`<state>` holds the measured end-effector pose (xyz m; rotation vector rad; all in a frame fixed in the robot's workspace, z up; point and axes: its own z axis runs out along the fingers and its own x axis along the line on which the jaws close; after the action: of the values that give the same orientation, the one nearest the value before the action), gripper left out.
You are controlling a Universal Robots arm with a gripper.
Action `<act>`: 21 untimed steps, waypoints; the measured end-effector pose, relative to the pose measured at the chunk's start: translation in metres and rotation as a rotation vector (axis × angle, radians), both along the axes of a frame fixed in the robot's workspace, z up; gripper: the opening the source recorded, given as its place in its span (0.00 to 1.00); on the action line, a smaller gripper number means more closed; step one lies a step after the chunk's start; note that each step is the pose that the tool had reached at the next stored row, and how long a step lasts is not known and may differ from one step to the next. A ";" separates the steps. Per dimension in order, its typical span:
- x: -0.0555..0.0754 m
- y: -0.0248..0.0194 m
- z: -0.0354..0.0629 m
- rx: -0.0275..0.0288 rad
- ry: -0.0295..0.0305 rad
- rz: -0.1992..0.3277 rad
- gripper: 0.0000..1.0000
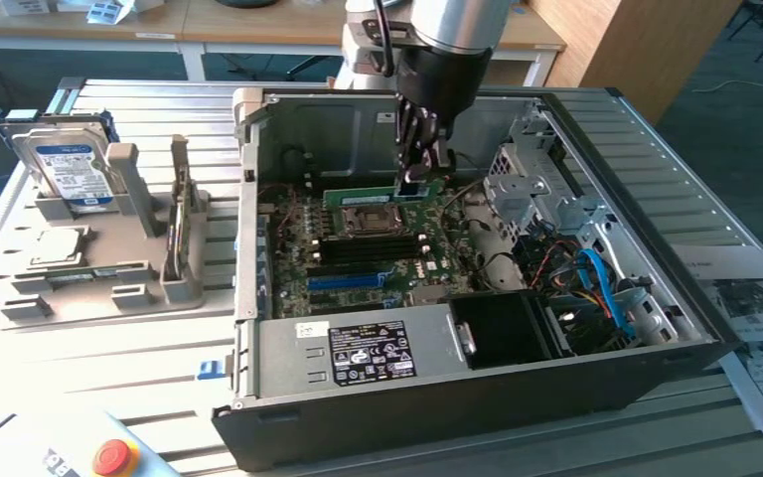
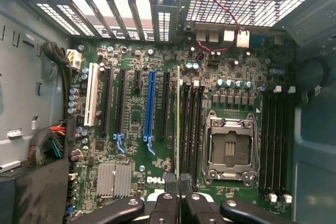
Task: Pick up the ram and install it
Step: 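Insert the ram into the slot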
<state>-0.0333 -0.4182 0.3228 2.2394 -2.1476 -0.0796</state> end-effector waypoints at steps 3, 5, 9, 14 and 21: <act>0.000 0.0000 -0.0015 -0.0002 0.0001 0.000 0.12; 0.000 0.0000 -0.0029 -0.0001 0.0001 0.000 0.12; 0.000 0.0000 -0.0061 -0.0002 0.0000 0.000 0.12; 0.000 0.0000 -0.0140 -0.0001 -0.0004 0.000 0.12; 0.000 0.0000 -0.0198 -0.0002 -0.0004 0.000 0.12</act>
<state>-0.0333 -0.4182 0.3030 2.2395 -2.1477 -0.0789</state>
